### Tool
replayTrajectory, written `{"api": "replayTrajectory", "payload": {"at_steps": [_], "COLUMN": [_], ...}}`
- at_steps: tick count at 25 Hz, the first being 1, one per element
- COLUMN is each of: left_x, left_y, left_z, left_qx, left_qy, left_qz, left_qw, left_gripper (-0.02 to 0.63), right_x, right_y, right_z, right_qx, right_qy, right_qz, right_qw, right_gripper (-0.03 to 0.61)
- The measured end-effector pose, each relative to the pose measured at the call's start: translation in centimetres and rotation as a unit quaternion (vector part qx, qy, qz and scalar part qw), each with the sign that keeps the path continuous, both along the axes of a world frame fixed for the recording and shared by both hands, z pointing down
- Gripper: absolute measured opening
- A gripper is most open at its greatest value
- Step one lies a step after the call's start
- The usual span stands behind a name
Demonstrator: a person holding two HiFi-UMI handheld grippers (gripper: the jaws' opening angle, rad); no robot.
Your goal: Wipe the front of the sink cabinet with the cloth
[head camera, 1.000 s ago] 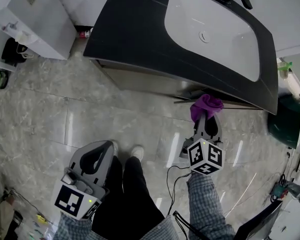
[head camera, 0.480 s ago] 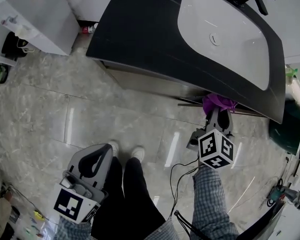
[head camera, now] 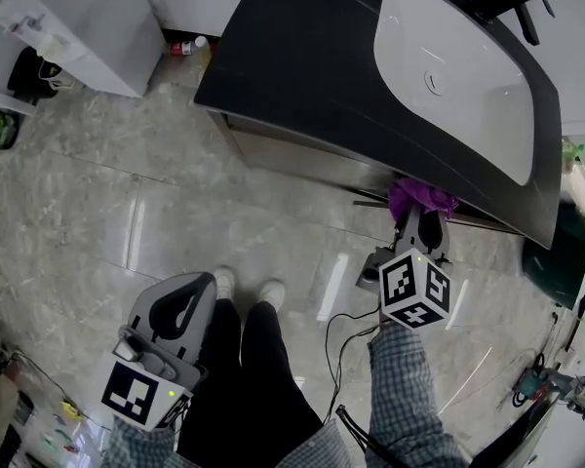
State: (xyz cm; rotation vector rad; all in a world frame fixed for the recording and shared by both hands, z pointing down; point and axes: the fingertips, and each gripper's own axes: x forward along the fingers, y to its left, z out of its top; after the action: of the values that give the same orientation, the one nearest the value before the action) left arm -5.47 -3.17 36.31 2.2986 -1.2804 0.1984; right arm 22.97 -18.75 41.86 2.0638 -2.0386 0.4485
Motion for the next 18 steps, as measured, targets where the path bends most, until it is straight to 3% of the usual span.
{"api": "replayTrajectory", "payload": {"at_steps": [7, 18], "left_x": [-2.7, -6.2], "left_y": [1.0, 1.4], "left_z": [0.9, 1.4], "left_qx": [-0.022, -0.024], "left_qy": [-0.011, -0.005], "left_qz": [-0.019, -0.053], "left_qw": [0.9995, 0.9983], "left_gripper": [0.012, 0.011], "right_x": [-5.3, -12.9], "right_y": [-0.4, -0.7], "right_z": [-0.1, 0.1], "right_qx": [-0.003, -0.01], "right_qy": [-0.006, -0.017], "right_qz": [-0.04, -0.103], "right_qw": [0.999, 0.994], "right_gripper": [0.073, 0.072]}}
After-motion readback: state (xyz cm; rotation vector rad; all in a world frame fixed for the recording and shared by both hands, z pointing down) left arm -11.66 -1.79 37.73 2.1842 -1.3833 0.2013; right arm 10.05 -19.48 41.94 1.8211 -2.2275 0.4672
